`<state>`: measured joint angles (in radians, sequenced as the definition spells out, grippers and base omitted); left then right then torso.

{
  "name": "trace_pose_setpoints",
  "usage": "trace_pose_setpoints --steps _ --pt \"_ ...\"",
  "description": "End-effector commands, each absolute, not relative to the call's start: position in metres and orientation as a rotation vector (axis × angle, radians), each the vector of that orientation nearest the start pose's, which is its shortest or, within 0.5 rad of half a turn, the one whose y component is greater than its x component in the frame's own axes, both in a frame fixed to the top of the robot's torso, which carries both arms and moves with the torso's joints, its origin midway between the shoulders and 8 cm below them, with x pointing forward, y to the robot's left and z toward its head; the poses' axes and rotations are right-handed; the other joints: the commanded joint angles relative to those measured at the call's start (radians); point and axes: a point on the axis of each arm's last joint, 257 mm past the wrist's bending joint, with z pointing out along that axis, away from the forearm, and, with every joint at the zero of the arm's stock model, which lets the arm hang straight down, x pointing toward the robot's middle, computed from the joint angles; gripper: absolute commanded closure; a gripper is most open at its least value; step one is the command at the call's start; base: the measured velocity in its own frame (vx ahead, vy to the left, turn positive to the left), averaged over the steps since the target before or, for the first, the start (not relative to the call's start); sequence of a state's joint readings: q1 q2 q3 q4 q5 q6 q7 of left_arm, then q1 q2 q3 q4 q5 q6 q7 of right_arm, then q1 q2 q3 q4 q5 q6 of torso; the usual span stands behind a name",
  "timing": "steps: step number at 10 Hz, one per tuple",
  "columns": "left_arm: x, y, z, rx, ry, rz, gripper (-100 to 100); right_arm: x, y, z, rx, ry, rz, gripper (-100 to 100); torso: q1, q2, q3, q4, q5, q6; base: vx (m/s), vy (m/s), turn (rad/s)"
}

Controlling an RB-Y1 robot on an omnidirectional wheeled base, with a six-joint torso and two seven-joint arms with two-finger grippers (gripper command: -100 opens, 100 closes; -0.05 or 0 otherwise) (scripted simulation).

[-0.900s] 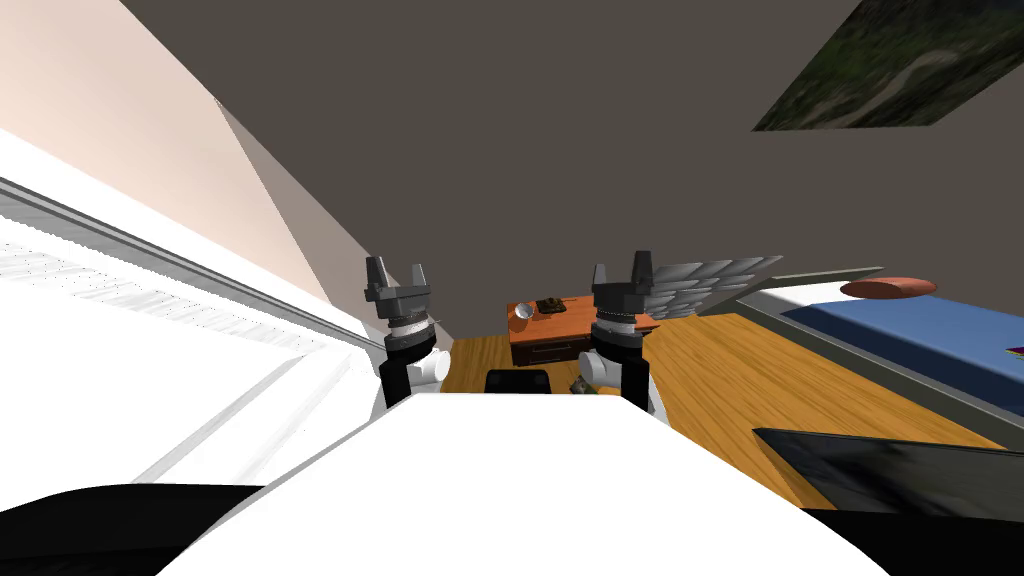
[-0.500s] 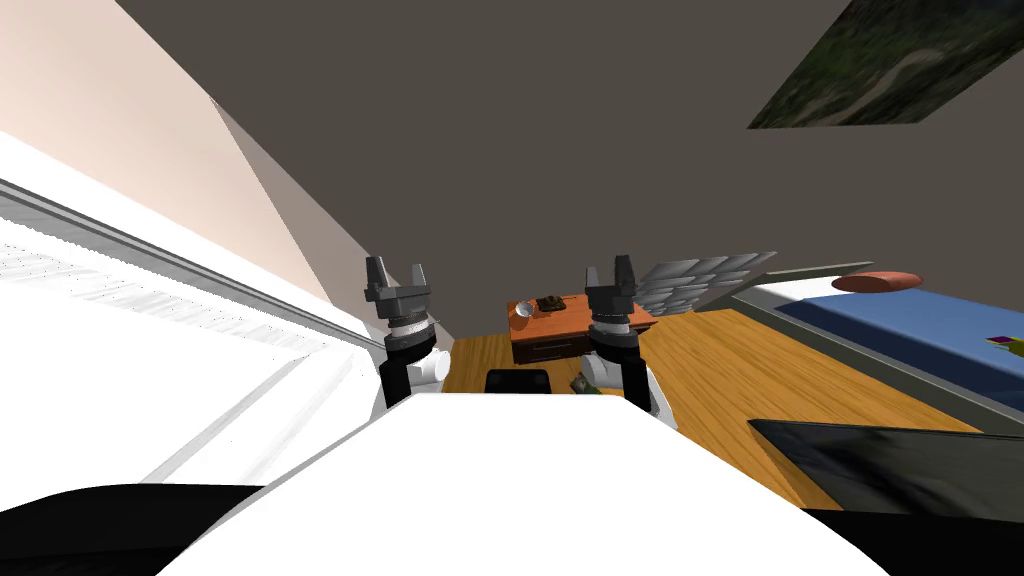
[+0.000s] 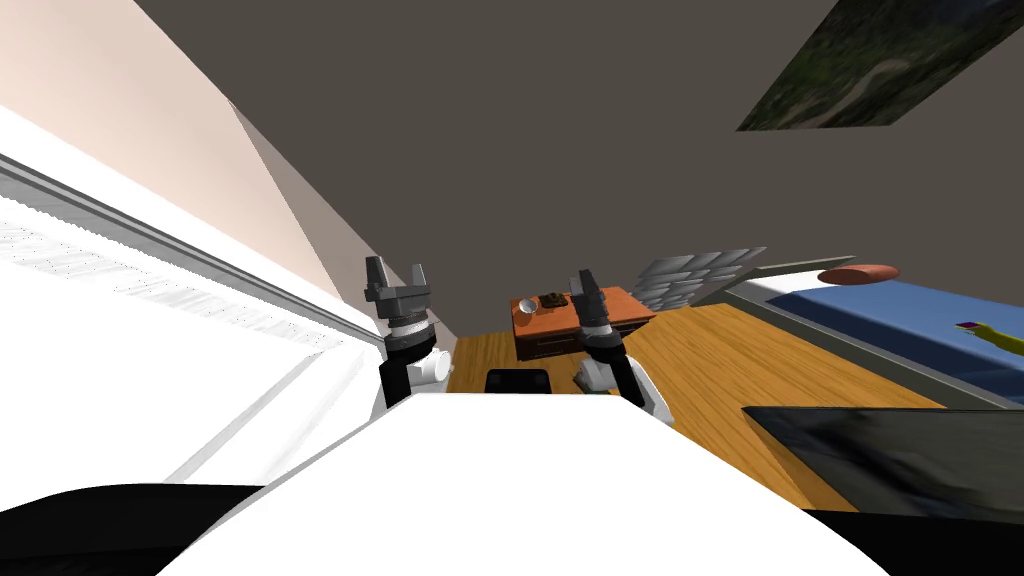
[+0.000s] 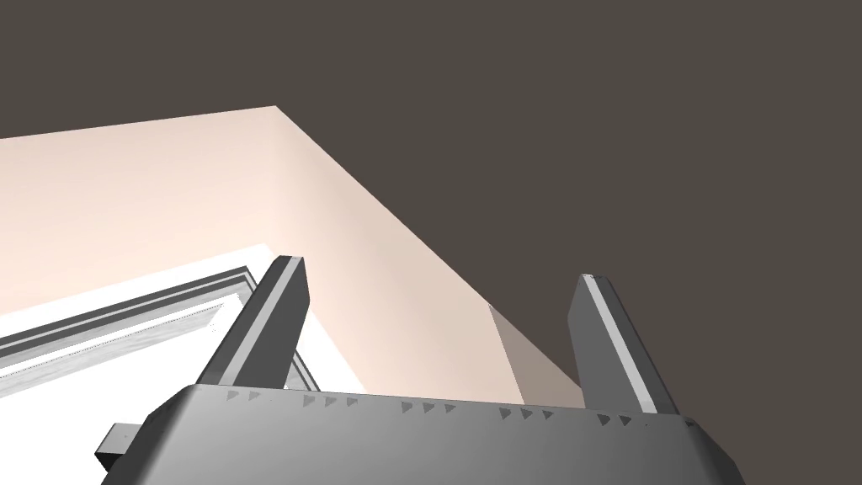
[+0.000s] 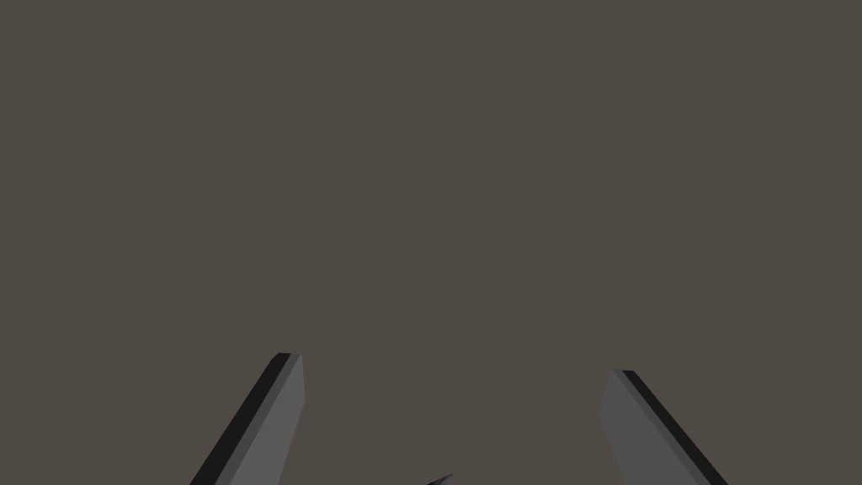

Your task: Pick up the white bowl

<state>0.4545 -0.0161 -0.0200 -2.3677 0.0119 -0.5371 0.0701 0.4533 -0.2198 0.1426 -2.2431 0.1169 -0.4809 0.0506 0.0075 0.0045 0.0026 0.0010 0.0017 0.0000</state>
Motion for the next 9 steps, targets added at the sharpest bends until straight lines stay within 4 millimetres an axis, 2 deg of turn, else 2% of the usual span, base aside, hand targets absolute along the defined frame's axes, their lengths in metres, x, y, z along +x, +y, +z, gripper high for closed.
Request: trace_pose_setpoints --steps 1,5,6,8,9 --pt "0.319 0.266 0.083 -0.565 0.458 -1.447 0 0.365 -0.182 -0.02 0.384 0.984 1.289 -100 0.0 0.0 0.0 0.0 0.0 0.0 -0.063 0.118 -0.023" --pt "0.319 0.266 0.083 -0.565 0.458 -1.447 0 0.378 -0.156 -0.103 0.276 1.246 1.148 -100 0.002 -0.003 -0.002 -0.001 0.001 0.0 -0.025 0.145 0.015" --pt "0.319 0.266 0.083 -0.565 0.458 -1.447 0 0.378 -0.157 -0.106 0.276 1.255 1.145 -100 0.002 -0.005 -0.003 -0.001 0.001 0.0 0.018 0.094 0.014" --pt "0.319 0.266 0.083 -0.565 0.458 -1.446 0 0.38 -0.15 -0.157 0.197 1.399 1.045 -100 -0.001 -0.006 -0.003 -0.001 0.0 0.0 0.013 0.114 0.059" --pt "0.319 0.266 0.083 -0.565 0.458 -1.447 0 0.38 -0.151 -0.161 0.196 1.409 1.037 -100 0.001 -0.005 -0.003 -0.001 0.0 0.0 0.018 0.091 0.023"
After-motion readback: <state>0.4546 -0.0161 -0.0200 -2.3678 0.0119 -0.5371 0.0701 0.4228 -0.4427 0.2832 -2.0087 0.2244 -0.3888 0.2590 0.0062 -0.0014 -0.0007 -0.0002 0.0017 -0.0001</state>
